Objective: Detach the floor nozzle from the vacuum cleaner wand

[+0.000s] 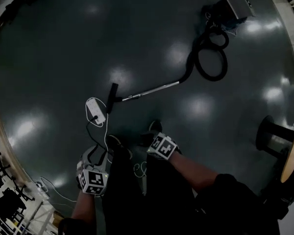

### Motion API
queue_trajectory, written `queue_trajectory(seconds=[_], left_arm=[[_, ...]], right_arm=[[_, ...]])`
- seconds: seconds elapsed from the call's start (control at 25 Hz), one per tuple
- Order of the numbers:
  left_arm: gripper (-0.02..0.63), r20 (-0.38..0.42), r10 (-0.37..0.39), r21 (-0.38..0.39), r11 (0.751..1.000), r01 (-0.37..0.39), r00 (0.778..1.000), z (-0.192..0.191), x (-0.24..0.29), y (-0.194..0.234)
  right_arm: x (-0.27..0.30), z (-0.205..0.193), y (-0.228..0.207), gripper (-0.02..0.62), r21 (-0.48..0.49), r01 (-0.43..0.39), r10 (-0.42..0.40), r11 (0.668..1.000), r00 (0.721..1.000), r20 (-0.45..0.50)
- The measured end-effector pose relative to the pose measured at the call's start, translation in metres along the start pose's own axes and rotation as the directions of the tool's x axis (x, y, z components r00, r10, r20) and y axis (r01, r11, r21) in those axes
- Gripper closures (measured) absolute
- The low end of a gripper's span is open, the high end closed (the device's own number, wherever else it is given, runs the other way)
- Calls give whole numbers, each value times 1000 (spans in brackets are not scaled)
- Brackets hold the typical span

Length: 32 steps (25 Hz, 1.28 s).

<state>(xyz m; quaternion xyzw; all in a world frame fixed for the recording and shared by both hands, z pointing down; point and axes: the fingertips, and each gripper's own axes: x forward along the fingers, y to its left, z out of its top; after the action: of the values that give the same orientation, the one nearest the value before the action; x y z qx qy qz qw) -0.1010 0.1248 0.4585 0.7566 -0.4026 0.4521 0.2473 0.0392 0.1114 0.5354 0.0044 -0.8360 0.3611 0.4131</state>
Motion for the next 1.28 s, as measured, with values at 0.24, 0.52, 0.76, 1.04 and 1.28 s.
queue_trajectory(seconds=[0.24, 0.52, 0.76, 1.04, 1.28], left_arm=[[448, 199, 8, -122, 992, 16, 980, 60, -114, -17], [454, 480, -103, -182, 960, 213, 871, 123, -209, -26], [459, 603, -158, -29, 975, 219, 782, 136, -275, -53], [501, 731, -49, -74, 986, 150, 680, 171, -324, -67], [604, 809, -8, -67, 992, 104, 588, 209, -368, -79]], right_arm=[[-87, 52, 107, 383, 19, -22, 18, 1000, 985, 173], [-162, 141, 202, 383, 12, 57, -57, 998, 911, 409], [-198, 171, 278, 409, -108, 100, -31, 989, 859, 511], [-244, 202, 324, 452, -303, 81, 124, 950, 790, 600], [-302, 229, 350, 568, -426, 94, 262, 900, 664, 700]])
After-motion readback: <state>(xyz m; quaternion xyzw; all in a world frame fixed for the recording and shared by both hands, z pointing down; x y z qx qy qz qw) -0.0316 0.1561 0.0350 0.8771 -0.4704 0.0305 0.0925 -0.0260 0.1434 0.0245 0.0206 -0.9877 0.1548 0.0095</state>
